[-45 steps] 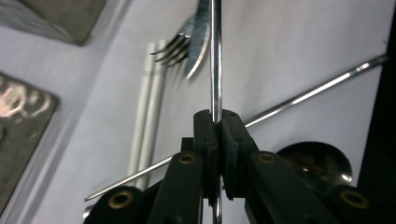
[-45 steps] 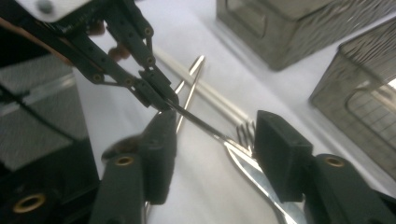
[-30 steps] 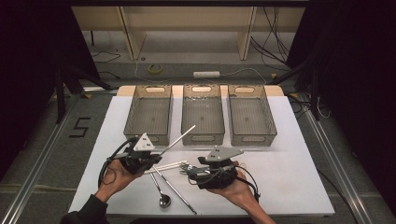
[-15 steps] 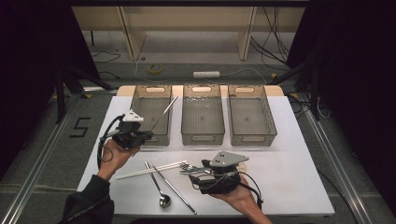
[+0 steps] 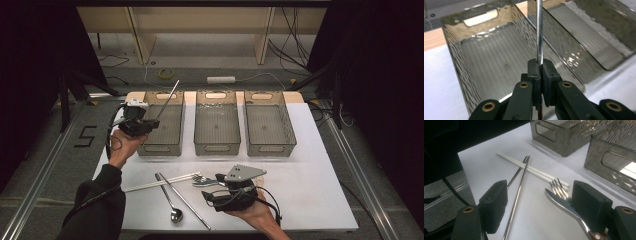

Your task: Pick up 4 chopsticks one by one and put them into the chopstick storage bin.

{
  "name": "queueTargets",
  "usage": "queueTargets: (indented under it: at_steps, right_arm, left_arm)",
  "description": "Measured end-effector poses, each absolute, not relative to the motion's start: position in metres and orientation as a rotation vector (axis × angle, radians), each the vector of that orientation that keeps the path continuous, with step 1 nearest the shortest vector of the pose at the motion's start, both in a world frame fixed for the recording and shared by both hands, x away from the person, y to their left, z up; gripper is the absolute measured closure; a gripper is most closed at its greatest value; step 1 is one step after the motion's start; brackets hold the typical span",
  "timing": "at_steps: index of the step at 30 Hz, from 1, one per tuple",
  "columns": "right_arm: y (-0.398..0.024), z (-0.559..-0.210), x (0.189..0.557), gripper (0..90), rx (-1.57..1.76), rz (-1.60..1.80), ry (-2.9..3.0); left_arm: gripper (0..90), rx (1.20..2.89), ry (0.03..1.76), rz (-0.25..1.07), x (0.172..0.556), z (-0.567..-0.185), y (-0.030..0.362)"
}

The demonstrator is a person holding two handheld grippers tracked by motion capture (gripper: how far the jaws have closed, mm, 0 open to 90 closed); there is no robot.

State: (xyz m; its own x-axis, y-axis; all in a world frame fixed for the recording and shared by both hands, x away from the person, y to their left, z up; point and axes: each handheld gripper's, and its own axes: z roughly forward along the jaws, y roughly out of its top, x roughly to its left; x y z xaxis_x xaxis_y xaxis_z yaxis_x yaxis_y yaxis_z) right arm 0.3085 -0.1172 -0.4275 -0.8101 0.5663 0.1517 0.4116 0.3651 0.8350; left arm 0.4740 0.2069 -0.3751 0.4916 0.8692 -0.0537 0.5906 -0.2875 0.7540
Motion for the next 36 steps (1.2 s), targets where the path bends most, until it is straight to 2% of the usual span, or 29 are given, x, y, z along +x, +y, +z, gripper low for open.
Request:
queueTargets:
  at_steps: [11,27,34,36]
  right_arm:
    - [-0.117,-0.429,0.309,30.0,0.875,1.426,2.479]
    - [-0.114,-0.430,0.307,30.0,0.862,1.419,2.498]
    - [-0.114,-0.430,0.308,30.1,0.865,1.416,2.499]
    - [-0.113,-0.430,0.308,30.1,0.879,1.403,2.507]
  left_arm:
    - [85.5,2.080,1.236,0.549,0.505,-0.386,0.205]
    - [84.0,2.098,1.327,0.525,0.516,-0.407,0.207]
    - [56.7,2.082,1.348,0.519,0.508,-0.404,0.205]
    - [52.9,2.053,1.343,0.491,0.502,-0.399,0.205]
